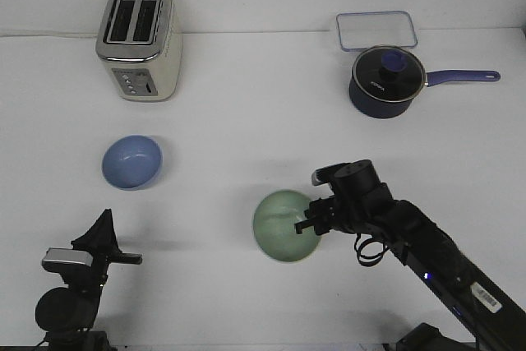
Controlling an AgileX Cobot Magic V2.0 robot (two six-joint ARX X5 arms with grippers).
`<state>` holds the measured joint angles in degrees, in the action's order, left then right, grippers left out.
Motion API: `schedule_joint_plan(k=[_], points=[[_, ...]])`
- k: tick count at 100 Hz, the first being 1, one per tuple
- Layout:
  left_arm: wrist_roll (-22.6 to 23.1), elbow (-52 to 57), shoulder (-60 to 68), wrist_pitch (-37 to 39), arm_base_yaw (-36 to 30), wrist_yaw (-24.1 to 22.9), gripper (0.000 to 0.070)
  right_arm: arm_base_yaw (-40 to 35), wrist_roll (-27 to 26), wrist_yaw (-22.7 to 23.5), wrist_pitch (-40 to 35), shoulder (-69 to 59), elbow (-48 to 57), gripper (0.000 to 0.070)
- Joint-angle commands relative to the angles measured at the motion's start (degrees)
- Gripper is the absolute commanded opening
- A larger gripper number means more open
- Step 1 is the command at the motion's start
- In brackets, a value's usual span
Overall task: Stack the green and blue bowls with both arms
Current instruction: 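Carry the green bowl toward the table center and lower it down, then open the right gripper and withdraw it back toward the robot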
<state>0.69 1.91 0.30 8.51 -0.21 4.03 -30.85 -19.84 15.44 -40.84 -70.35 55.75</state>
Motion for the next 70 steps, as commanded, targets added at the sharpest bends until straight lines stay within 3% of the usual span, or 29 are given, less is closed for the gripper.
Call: schedule_joint_plan(k=[1,54,58,65,70], points=[[-0.2,-1.1,-0.1,0.6,0.1,0.1,0.0015,-1.7,-1.3,-1.1,0.8,-2.4,0.3,0.0],[-0.2,-1.1,-0.1,0.6,0.1,0.1,0.0015,-4.8,0.9,-1.6,3.2,-14.6,0.3,0.0003],[-0.2,-1.1,-0.1,0.6,0.1,0.1,0.0014,-4.8,1.0,-1.6,3.2,-14.6,0.3,0.0063],[-0.2,-1.1,-0.1,0.5,0.1,0.1,0.0015,-4.8,1.0,-1.6,3.7,-14.6,0.3,0.026],[-0.2,-1.1,-0.1,0.6,0.1,0.1,0.0015,-4.8,1.1,-1.5,3.8,-14.5,0.3,0.0309]])
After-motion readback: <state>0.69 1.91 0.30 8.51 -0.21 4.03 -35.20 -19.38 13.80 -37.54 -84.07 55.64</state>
